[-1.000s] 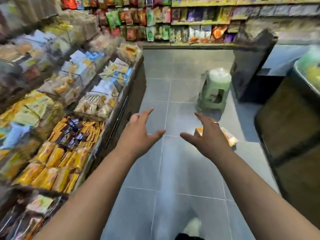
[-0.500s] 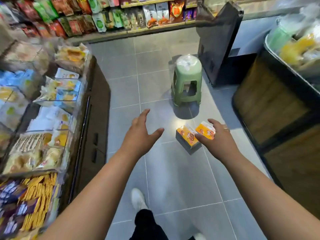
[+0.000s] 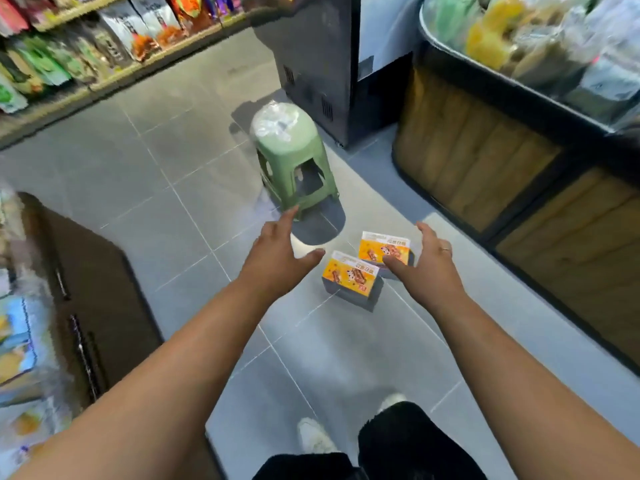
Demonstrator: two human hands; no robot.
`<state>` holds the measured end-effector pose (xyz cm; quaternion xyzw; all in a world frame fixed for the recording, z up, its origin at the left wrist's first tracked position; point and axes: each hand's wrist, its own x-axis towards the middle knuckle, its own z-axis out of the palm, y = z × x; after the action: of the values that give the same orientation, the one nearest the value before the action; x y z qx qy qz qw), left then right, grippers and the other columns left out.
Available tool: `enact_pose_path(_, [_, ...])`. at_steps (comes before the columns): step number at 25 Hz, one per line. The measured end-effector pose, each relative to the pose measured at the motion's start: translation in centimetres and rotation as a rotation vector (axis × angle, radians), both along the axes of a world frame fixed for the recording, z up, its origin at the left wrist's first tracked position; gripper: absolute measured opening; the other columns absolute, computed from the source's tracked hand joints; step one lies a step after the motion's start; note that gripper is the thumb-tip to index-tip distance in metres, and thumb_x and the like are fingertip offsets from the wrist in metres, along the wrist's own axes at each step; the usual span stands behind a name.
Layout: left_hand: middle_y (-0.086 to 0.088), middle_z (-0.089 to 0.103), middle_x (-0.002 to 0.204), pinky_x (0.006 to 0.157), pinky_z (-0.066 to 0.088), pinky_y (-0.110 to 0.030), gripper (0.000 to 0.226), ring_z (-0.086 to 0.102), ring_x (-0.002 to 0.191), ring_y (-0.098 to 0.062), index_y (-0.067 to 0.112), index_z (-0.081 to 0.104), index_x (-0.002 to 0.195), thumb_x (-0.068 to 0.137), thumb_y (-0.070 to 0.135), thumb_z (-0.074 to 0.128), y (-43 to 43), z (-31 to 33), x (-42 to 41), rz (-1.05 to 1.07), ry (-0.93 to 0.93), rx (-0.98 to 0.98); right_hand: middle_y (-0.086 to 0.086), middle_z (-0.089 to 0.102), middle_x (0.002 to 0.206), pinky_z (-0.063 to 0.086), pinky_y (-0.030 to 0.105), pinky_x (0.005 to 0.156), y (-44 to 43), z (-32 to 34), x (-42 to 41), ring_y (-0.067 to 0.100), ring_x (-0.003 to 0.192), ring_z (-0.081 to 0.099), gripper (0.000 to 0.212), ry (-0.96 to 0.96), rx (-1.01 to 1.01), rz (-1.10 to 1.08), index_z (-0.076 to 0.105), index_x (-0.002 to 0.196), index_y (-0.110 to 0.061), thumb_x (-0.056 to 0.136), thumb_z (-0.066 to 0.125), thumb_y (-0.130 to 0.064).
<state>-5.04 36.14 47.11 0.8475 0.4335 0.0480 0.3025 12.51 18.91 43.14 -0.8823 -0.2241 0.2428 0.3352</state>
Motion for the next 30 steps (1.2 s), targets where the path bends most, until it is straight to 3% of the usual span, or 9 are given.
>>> enact_pose_path(4, [-0.013, 0.029, 0.146, 0.106, 0.036, -0.039, 0.089, 0.041, 0.131, -0.032, 0.032, 0.015, 0.152, 0.082, 0.047, 0.069, 5.4, -4.0, 5.0, -0.031, -0.030, -0.009, 0.011, 0.024, 0.153, 0.037, 0.039, 0.102, 3.9, -3.7, 2.9, 0.029, 0.135, 0.037, 0.096, -0.010, -0.012, -0.079, 0.012, 0.152, -0.031, 0.080, 0.075, -0.041])
enact_pose_path(12, [-0.012, 0.028, 0.147, 0.105, 0.039, -0.044, 0.093, 0.039, 0.132, -0.032, 0.038, 0.008, 0.152, 0.081, 0.052, 0.068, 12.5, -18.2, 12.6, -0.133, 0.012, -0.023, 0.009, 0.021, 0.154, 0.041, 0.043, 0.101, 10.6, -16.2, 7.9, 0.031, 0.135, 0.036, 0.096, 0.034, -0.087, -0.187, 0.012, 0.151, -0.036, 0.079, 0.075, -0.045])
enact_pose_path(20, [-0.011, 0.034, 0.146, 0.101, 0.040, -0.040, 0.094, 0.039, 0.131, -0.030, 0.040, 0.011, 0.152, 0.080, 0.049, 0.071, 16.3, -41.1, 15.9, -0.243, 0.050, -0.051, 0.012, 0.020, 0.153, 0.044, 0.048, 0.100, 14.2, -39.6, 7.2, 0.036, 0.136, 0.036, 0.100, 0.091, -0.183, -0.300, 0.007, 0.151, -0.040, 0.076, 0.072, -0.054])
enact_pose_path(25, [-0.015, 0.026, 0.150, 0.102, 0.040, -0.045, 0.096, 0.035, 0.134, -0.036, 0.048, 0.006, 0.149, 0.078, 0.055, 0.070, 17.1, -59.1, 15.5, -0.206, 0.175, -0.113, 0.019, 0.013, 0.155, 0.038, 0.048, 0.103, 16.3, -56.8, 7.3, 0.040, 0.139, 0.028, 0.105, 0.129, -0.341, -0.242, 0.006, 0.150, -0.040, 0.073, 0.075, -0.057])
enact_pose_path(30, [-0.019, 0.019, 0.153, 0.108, 0.033, -0.049, 0.098, 0.023, 0.139, -0.040, 0.046, 0.004, 0.150, 0.077, 0.061, 0.068, 18.1, -72.8, 16.6, -0.227, 0.271, -0.129, 0.021, 0.011, 0.154, 0.034, 0.048, 0.107, 17.4, -70.6, 8.9, 0.042, 0.138, 0.028, 0.110, 0.191, -0.414, -0.270, 0.000, 0.150, -0.042, 0.070, 0.073, -0.063])
